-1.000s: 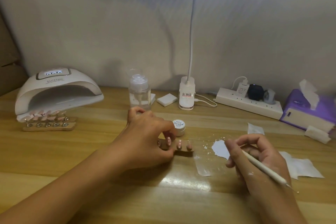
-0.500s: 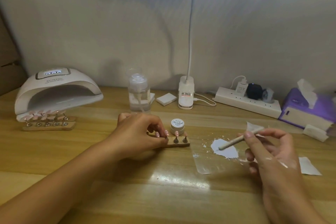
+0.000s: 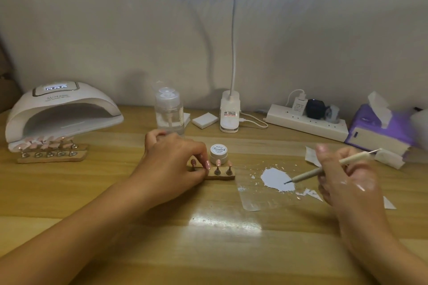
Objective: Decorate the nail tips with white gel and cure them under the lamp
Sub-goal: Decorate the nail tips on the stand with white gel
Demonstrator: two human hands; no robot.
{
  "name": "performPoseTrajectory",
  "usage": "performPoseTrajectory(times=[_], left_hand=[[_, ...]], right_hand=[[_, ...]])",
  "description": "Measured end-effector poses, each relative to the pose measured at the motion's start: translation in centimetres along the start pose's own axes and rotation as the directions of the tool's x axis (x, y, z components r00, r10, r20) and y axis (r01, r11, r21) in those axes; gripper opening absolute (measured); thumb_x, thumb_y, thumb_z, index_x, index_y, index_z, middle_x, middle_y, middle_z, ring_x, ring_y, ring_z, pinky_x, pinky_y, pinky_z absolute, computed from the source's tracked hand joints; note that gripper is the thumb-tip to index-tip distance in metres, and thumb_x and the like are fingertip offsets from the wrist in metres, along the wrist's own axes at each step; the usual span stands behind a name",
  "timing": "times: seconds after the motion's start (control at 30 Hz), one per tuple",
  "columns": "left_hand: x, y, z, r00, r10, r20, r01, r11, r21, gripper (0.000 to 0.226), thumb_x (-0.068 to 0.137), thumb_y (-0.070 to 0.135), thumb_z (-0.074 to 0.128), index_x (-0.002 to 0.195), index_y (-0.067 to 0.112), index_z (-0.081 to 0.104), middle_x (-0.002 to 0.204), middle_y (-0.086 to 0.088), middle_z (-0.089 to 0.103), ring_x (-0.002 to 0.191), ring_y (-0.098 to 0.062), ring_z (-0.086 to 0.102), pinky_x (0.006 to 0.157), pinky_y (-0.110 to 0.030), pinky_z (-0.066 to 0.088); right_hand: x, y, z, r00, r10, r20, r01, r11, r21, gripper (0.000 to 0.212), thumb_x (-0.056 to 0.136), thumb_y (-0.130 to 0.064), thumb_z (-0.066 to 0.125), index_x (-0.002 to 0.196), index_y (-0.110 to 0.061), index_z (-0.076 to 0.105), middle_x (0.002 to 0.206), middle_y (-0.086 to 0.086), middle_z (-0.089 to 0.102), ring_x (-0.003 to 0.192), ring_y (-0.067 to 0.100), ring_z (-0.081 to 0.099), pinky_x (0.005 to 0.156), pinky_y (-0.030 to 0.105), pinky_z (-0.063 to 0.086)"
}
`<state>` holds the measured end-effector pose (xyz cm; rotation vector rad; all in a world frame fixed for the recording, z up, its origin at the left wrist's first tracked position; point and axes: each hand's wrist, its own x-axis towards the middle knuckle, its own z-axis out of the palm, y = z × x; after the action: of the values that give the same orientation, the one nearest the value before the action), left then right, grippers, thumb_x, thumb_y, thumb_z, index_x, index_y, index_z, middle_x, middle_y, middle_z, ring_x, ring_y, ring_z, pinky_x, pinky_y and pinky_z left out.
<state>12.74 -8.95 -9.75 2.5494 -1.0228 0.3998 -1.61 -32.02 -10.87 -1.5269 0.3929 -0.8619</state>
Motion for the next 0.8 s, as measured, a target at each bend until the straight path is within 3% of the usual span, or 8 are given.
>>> performPoseTrajectory(times=[0.07, 0.17, 0.27, 0.33, 0.53, 0.67, 0.8], left_hand=[[-0.3, 0.5, -0.3, 0.998, 0.055, -0.013, -0.054, 0.996, 0.077, 0.007, 0.084, 0.046, 0.063, 0.086, 0.040, 0.063, 0.083, 0.025, 0.059, 0.096, 0.001, 0.047, 0.106, -0.035, 0.015], [-0.4, 1.2, -1.1, 0.990, 0.116, -0.081, -0.106, 0.987, 0.119, 0.007, 0.085, 0.043, 0.059, 0.087, 0.036, 0.062, 0.091, 0.023, 0.062, 0.099, -0.006, 0.048, 0.099, -0.033, 0.022], [-0.4, 2.7, -1.8, 0.977, 0.115, -0.180, -0.130, 0.989, -0.077, 0.008, 0.082, 0.042, 0.059, 0.083, 0.034, 0.062, 0.080, 0.023, 0.060, 0.083, -0.005, 0.051, 0.073, -0.029, 0.039], [-0.8, 4.1, -1.3, 0.983, 0.109, -0.147, -0.146, 0.951, -0.272, 0.004, 0.079, 0.038, 0.064, 0.081, 0.035, 0.063, 0.076, 0.024, 0.061, 0.074, -0.003, 0.054, 0.060, -0.021, 0.038], [-2.4, 5.2, 2.4, 0.991, 0.133, 0.012, -0.110, 0.868, -0.485, 0.013, 0.083, 0.022, 0.072, 0.082, 0.033, 0.065, 0.088, 0.027, 0.065, 0.065, -0.006, 0.061, 0.064, -0.008, 0.040], [-2.4, 5.0, 3.0, 0.987, 0.159, 0.032, -0.121, 0.850, -0.513, 0.007, 0.083, 0.029, 0.067, 0.087, 0.035, 0.066, 0.092, 0.026, 0.067, 0.066, -0.011, 0.061, 0.060, -0.016, 0.045], [-2.4, 4.9, 3.1, 0.983, 0.181, 0.041, -0.136, 0.854, -0.503, 0.007, 0.084, 0.034, 0.064, 0.091, 0.037, 0.065, 0.094, 0.029, 0.065, 0.069, -0.007, 0.060, 0.059, -0.013, 0.042]], right_hand=[[0.1, 0.7, -0.2, 0.999, -0.024, 0.044, 0.029, 0.994, -0.106, 0.028, 0.099, -0.035, 0.056, 0.079, -0.017, 0.050, 0.050, 0.003, 0.058, 0.040, 0.007, 0.049, 0.037, 0.015, 0.039], [0.2, 1.5, -0.3, 0.993, -0.042, 0.108, 0.067, 0.969, -0.238, 0.027, 0.102, -0.033, 0.051, 0.082, -0.016, 0.054, 0.062, 0.007, 0.069, 0.042, 0.009, 0.054, 0.039, 0.013, 0.038], [0.2, 1.7, -0.4, 0.990, -0.034, 0.136, 0.074, 0.950, -0.304, 0.029, 0.100, -0.037, 0.053, 0.082, -0.016, 0.059, 0.067, 0.001, 0.072, 0.041, 0.004, 0.052, 0.039, 0.013, 0.038], [0.2, 1.7, -0.3, 0.989, -0.016, 0.149, 0.062, 0.948, -0.312, 0.028, 0.100, -0.036, 0.054, 0.082, -0.015, 0.060, 0.067, 0.000, 0.072, 0.040, 0.004, 0.050, 0.039, 0.014, 0.038], [0.1, 1.4, -0.3, 0.992, -0.025, 0.122, 0.063, 0.947, -0.315, 0.030, 0.102, -0.034, 0.052, 0.083, -0.012, 0.060, 0.063, 0.000, 0.072, 0.037, 0.005, 0.047, 0.038, 0.014, 0.037], [-0.6, 0.4, 0.0, 0.978, -0.188, 0.087, 0.204, 0.943, -0.262, 0.022, 0.101, -0.039, 0.050, 0.091, -0.025, 0.065, 0.077, -0.005, 0.075, 0.041, 0.009, 0.054, 0.043, 0.013, 0.042], [-1.6, -0.8, 0.7, 0.967, -0.229, 0.112, 0.246, 0.953, -0.176, 0.004, 0.093, -0.026, 0.067, 0.092, -0.023, 0.065, 0.082, -0.005, 0.071, 0.046, 0.013, 0.057, 0.044, 0.018, 0.047]])
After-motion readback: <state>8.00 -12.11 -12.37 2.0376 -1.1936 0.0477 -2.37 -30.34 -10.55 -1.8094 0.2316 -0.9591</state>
